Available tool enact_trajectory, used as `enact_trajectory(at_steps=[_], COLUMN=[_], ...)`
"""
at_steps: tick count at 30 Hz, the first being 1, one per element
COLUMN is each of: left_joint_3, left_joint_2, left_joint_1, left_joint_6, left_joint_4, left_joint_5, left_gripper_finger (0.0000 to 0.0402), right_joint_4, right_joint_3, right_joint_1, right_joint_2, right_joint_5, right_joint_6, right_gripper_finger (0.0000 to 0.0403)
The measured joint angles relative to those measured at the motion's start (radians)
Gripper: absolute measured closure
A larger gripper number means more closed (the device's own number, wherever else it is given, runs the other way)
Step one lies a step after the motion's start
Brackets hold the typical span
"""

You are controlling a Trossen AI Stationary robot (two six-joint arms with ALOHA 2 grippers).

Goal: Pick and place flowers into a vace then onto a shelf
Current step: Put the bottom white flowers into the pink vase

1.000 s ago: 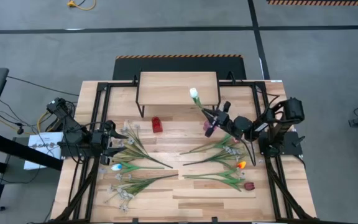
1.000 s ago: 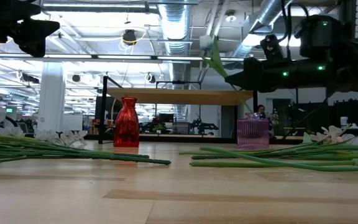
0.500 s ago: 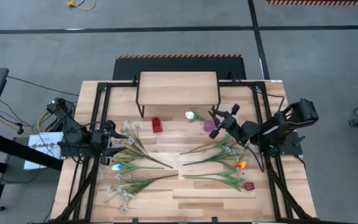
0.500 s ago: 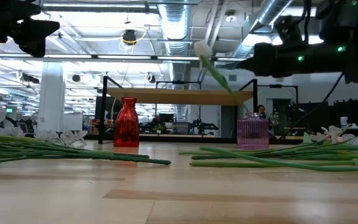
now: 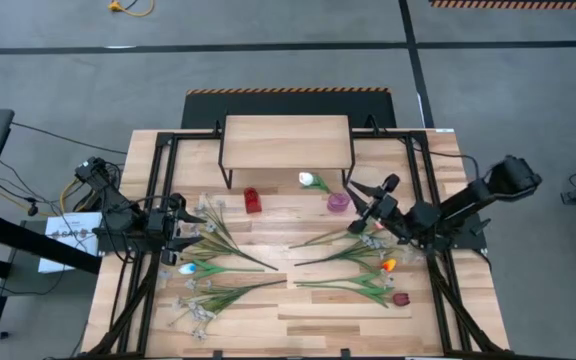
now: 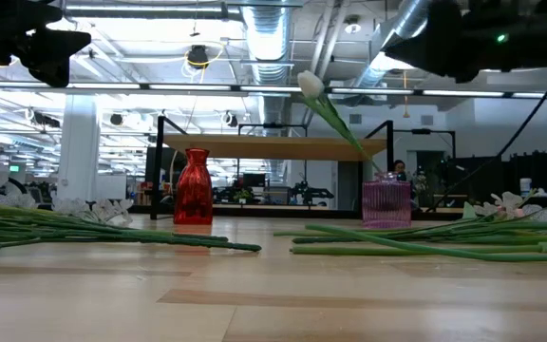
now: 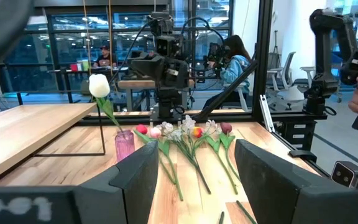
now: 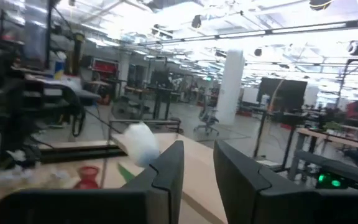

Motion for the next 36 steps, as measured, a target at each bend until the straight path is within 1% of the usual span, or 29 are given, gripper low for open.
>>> enact_trajectory(at_steps=[5, 7, 8, 10, 12, 15, 17, 18, 20, 21, 22, 24, 28, 36], left_joint_3=[0.0, 0.0, 0.0, 0.0, 0.0, 0.0, 0.0, 0.0, 0.0, 0.0, 0.0, 0.0, 0.0, 0.0], left_joint_2=[0.0, 0.0, 0.0, 0.0, 0.0, 0.0, 0.0, 0.0, 0.0, 0.0, 0.0, 0.0, 0.0, 0.0], left_joint_1=[0.0, 0.0, 0.0, 0.0, 0.0, 0.0, 0.0, 0.0, 0.0, 0.0, 0.0, 0.0, 0.0, 0.0], left_joint_6=[0.0, 0.0, 0.0, 0.0, 0.0, 0.0, 0.0, 0.0, 0.001, 0.001, 0.001, 0.001, 0.0, -0.014], left_joint_4=[0.0, 0.001, 0.001, 0.008, 0.01, 0.011, 0.012, 0.015, 0.019, 0.021, 0.023, 0.029, 0.03, 0.03], left_joint_5=[0.0, 0.0, 0.0, 0.0, 0.0, 0.001, 0.001, 0.001, 0.001, 0.0, 0.0, 0.0, -0.006, -0.006], left_gripper_finger=[0.0198, 0.0198, 0.0198, 0.0198, 0.0198, 0.0198, 0.0198, 0.0198, 0.0198, 0.0198, 0.0198, 0.0198, 0.0198, 0.0198], right_joint_4=[-0.251, -0.368, -0.442, -0.631, -0.877, -1.361, -1.633, -1.737, -1.893, -1.959, -2.015, -2.115, -2.248, -2.253], right_joint_3=[0.0, 0.005, 0.014, 0.042, 0.103, 0.246, 0.349, 0.395, 0.475, 0.507, 0.533, 0.566, 0.575, 0.575], right_joint_1=[0.063, 0.072, 0.073, 0.068, 0.046, -0.016, -0.076, -0.107, -0.166, -0.193, -0.216, -0.249, -0.289, -0.294], right_joint_2=[-0.176, -0.268, -0.313, -0.41, -0.494, -0.591, -0.616, -0.619, -0.621, -0.621, -0.622, -0.619, -0.59, -0.543], right_joint_5=[0.063, 0.05, 0.021, -0.072, -0.184, -0.364, -0.534, -0.623, -0.763, -0.808, -0.828, -0.83, -0.828, -0.828], right_joint_6=[-0.017, 0.015, 0.032, 0.065, 0.117, 0.231, 0.311, 0.351, 0.43, 0.462, 0.49, 0.554, 0.608, 0.608], right_gripper_finger=[0.0337, 0.034, 0.0341, 0.0345, 0.0349, 0.0359, 0.0367, 0.0371, 0.038, 0.0384, 0.0388, 0.0393, 0.0394, 0.0394])
